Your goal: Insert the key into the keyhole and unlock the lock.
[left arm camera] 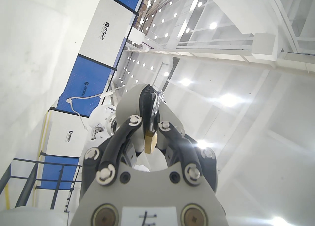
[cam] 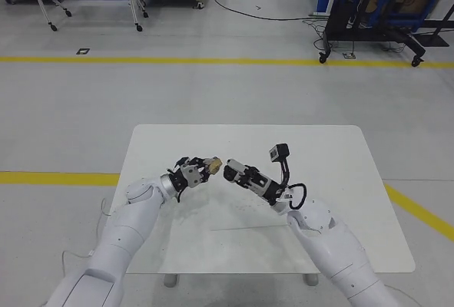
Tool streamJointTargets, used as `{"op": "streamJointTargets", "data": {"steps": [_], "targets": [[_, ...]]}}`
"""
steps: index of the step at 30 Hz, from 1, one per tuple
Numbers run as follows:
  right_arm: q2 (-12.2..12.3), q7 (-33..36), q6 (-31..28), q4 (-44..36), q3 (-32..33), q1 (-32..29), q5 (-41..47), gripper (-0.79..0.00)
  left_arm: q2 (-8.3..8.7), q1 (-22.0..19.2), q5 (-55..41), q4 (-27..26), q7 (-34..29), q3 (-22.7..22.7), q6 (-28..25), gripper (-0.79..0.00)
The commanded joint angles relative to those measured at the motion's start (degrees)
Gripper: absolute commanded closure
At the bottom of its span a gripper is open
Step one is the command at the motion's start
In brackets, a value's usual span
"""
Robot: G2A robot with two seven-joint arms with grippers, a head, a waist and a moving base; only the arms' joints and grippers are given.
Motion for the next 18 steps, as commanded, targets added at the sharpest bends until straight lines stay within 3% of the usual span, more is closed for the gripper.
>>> {"op": "streamJointTargets", "data": {"steps": [1, 8, 18], "targets": [[-0.25, -1.55, -1.02, 1.25, -1.05, 0.81, -3.24, 0.0, -0.08, -0.05, -0.08, -0.1, -0.23, 0.1, 0.07, 0.0], [-1.26, -7.87, -1.31, 5.25, -3.77, 3.34, -9.79, 0.0, -0.1, 0.14, -0.04, -0.37, -0.96, 0.02, 0.09, 0.0], [-1.89, -11.8, -1.21, 7.01, -4.92, 4.43, -14.3, 0.0, 0.05, 0.57, 0.3, -0.9, -0.98, -0.36, 0.16, 0.0]]}}
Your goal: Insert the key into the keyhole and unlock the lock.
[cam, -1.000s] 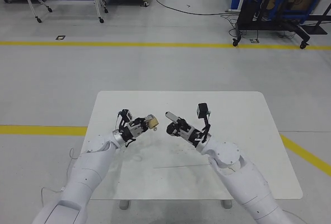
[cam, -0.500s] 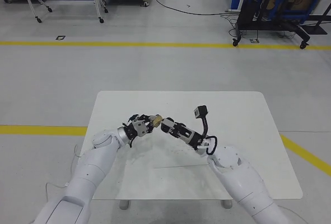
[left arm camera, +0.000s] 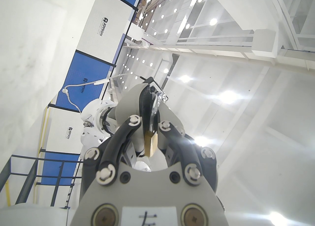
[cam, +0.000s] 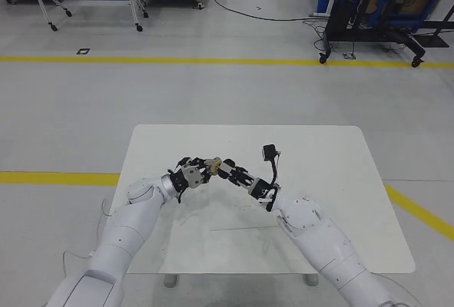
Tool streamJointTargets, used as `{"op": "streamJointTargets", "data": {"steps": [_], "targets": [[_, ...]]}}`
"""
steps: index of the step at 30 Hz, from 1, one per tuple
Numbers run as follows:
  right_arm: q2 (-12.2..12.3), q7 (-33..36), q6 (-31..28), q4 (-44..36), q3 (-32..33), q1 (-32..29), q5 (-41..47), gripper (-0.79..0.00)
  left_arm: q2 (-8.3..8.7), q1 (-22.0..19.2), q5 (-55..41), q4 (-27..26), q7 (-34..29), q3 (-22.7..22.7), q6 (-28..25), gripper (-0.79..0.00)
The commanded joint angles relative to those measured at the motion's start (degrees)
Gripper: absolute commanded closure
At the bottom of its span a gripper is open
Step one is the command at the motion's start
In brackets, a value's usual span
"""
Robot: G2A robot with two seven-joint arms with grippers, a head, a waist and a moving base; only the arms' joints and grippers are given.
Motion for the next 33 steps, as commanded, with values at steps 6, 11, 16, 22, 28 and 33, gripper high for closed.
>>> {"op": "streamJointTargets", "data": {"steps": [6, 11, 16, 22, 28, 33], "targets": [[0.22, 0.62, -2.31, -2.77, 1.34, -1.8, 2.18, -0.785, 0.19, 0.27, 1.97, -0.9, 2.52, -0.25, -3.06, 0.0], [0.22, 0.62, -2.31, -2.77, 1.34, -1.8, 2.18, -0.785, 0.63, 0.83, 6.09, -2.65, 6.58, -0.55, -8.62, 0.0], [0.15, 0.85, -1.83, -3.22, 1.17, -2.3, 3.55, -0.785, 0.9, 1.98, 7.94, -5.18, 10.24, -1.58, -15.47, 0.0], [0.1, 9.07, 3.05, -2.85, 2.05, -3.11, 18.16, -0.366, 0.97, 3.39, 8.23, -7.66, 12.5, -2.59, -21.18, 0.0], [-0.32, 11.89, 9.35, 0.01, 1.74, -1.76, 24.82, -0.329, 1.11, 4.17, 10.96, -9.45, 13.26, -2.64, -25.57, 0.0], [-1.02, 12.55, 11.01, 1.9, 0.41, -0.3, 27.37, -0.283, 1.16, 4.76, 11.68, -10.57, 13.39, -2.77, -27.04, 0.0]]}}
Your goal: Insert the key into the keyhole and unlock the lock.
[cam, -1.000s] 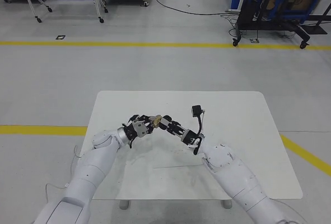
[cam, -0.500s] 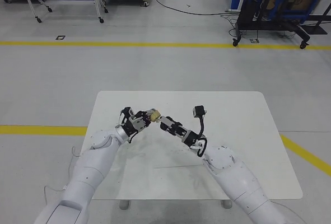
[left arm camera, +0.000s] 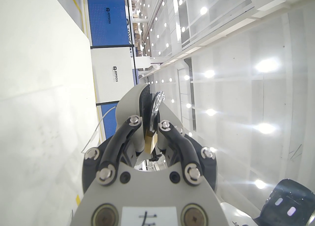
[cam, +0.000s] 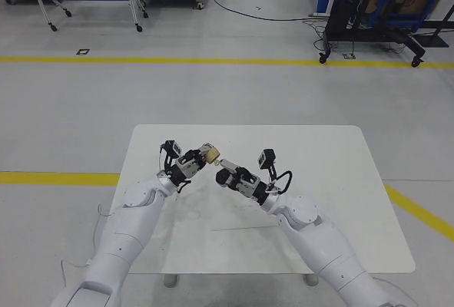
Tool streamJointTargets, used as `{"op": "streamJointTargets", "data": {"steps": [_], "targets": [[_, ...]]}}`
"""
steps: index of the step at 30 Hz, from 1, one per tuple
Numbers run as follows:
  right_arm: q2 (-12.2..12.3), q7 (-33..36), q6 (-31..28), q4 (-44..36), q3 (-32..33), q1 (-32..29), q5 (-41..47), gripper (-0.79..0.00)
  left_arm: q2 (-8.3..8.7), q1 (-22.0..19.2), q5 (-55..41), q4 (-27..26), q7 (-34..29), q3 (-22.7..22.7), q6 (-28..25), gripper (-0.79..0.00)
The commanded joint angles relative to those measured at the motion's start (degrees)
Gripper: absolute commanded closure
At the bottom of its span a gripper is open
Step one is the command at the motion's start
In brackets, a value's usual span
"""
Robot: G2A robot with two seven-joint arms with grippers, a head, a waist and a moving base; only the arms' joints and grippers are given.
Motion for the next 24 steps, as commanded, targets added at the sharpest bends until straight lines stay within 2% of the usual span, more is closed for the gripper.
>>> {"op": "streamJointTargets", "data": {"steps": [1, 3, 9, 13, 17, 19, 21, 22, 24], "targets": [[-0.26, 0.18, -0.18, 0.74, -0.38, 0.47, 0.94, -0.274, 0.01, 0.14, -0.07, -0.32, -0.05, -0.07, 0.02, 0.0], [-0.52, 0.23, -0.52, 1.51, -0.66, 0.85, 1.88, -0.259, 0.02, 0.26, 0.02, -0.57, -0.05, -0.13, 0.0, 0.0], [-1.01, 0.2, -1.68, 3.15, -0.87, 1.63, 2.92, -0.277, 0.06, 0.58, 0.25, -1.01, -0.17, -0.25, -0.11, 0.0], [-1.22, 0.2, -1.52, 3.63, -0.9, 1.92, 3.26, -0.243, 0.07, 0.77, 0.47, -1.27, -0.29, -0.26, -0.23, 0.0], [-1.49, 0.2, -1.39, 4.12, -1.06, 2.29, 3.7, -0.185, 0.12, 0.86, 1.09, -1.47, -0.41, -0.28, -0.72, 0.0], [-1.63, 0.07, -1.34, 4.38, -1.1, 2.46, 3.96, -0.111, 0.15, 0.94, 1.16, -1.55, -0.48, -0.34, -0.85, 0.0], [-1.75, -0.06, -1.18, 4.62, -1.14, 2.63, 4.08, -0.08, 0.2, 0.98, 1.4, -1.63, -0.61, -0.44, -0.94, 0.0], [-1.81, 0.01, -1.14, 4.71, -1.15, 2.67, 4.21, 0.0, 0.23, 1.03, 1.43, -1.68, -0.7, -0.5, -1.0, 0.0], [-1.92, 0.37, -0.7, 4.91, -1.12, 2.72, 4.96, 0.0, 0.29, 1.08, 1.74, -1.79, -0.83, -0.61, -1.46, 0.0]]}}
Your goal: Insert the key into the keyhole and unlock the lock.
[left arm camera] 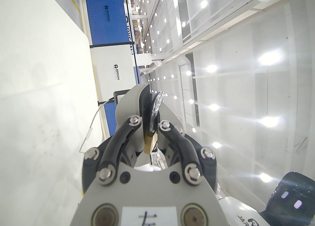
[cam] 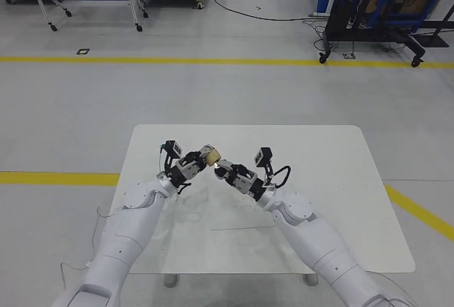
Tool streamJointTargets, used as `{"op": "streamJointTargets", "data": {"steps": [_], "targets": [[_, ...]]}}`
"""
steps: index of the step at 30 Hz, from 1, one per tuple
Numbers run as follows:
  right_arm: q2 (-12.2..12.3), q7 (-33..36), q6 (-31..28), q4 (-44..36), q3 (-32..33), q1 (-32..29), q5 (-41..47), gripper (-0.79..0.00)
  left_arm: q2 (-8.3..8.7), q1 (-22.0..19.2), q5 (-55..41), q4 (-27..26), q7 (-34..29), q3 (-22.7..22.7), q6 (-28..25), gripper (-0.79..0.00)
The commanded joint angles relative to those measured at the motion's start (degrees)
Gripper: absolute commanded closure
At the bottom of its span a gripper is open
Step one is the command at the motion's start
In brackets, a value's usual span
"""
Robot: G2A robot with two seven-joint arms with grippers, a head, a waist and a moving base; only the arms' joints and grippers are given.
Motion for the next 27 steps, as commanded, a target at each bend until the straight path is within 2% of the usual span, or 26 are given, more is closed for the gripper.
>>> {"op": "streamJointTargets", "data": {"steps": [1, 12, 22, 27], "targets": [[-0.09, 0.46, 0.36, 0.23, 0.1, 0.09, 0.75, 0.0, 0.05, 0.07, 0.3, -0.11, -0.26, -0.07, -0.44, 0.0], [-0.51, 1.58, 2.26, 0.75, 0.73, 0.02, 3.71, 0.0, 0.16, 0.34, 1.51, -0.39, -1.27, -0.02, -3.1, 0.0], [-0.65, 13.6, 12.86, 3.38, 3.61, 0.67, 18.74, 0.0, 0.49, 0.55, 5.1, -0.73, -1.81, -0.17, -10.44, 0.0], [-0.41, 15.56, 16.11, 4.58, 4.58, 1.45, 19.39, 0.0, 0.73, 0.79, 7.13, -0.98, -1.59, -0.35, -14.12, 0.0]]}}
